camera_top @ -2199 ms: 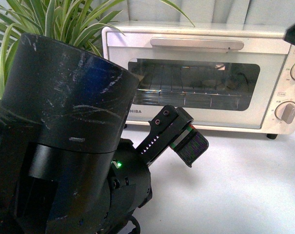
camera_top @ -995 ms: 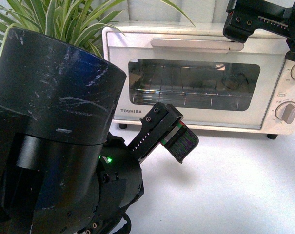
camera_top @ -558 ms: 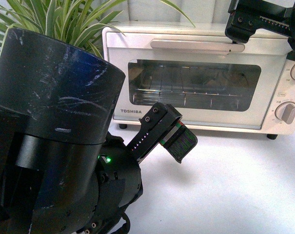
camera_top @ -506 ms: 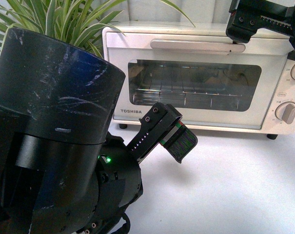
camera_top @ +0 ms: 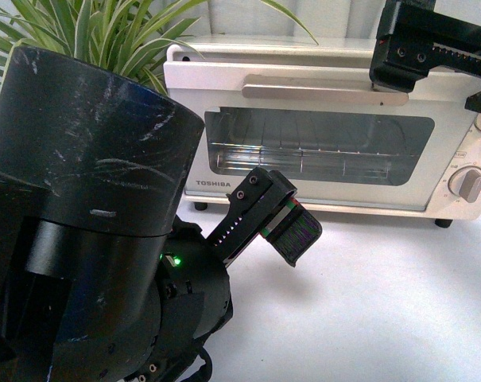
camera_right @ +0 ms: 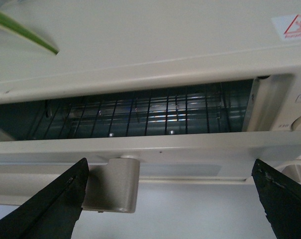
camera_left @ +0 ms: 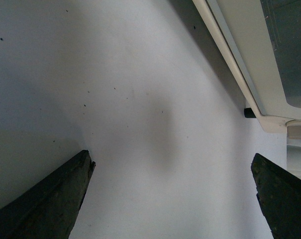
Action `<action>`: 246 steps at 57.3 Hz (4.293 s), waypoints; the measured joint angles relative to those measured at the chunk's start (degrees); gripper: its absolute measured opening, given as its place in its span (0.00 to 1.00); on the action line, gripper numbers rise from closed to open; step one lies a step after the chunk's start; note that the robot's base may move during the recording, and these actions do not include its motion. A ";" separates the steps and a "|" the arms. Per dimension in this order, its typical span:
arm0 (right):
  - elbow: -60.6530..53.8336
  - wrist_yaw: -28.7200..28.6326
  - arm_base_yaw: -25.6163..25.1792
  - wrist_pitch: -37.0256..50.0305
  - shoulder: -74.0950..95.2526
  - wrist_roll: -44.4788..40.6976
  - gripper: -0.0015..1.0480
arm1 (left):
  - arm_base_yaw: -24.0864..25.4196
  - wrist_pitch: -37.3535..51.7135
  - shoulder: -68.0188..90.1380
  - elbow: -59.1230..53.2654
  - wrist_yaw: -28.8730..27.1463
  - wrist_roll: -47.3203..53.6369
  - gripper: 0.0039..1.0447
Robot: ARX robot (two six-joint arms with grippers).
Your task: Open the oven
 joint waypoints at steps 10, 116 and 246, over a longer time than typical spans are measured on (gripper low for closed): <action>-3.69 -1.99 0.44 1.51 -1.90 -0.83 0.91 | 0.00 0.00 0.00 0.00 -0.02 -0.02 0.94; -30.84 -15.02 -8.33 0.57 -32.33 -2.05 0.91 | 3.26 -4.66 -3.80 -3.91 -9.18 24.41 0.94; -50.25 -10.84 -19.39 -6.12 -78.95 -16.90 0.43 | 6.34 -24.11 -87.56 -36.70 -22.84 63.17 0.44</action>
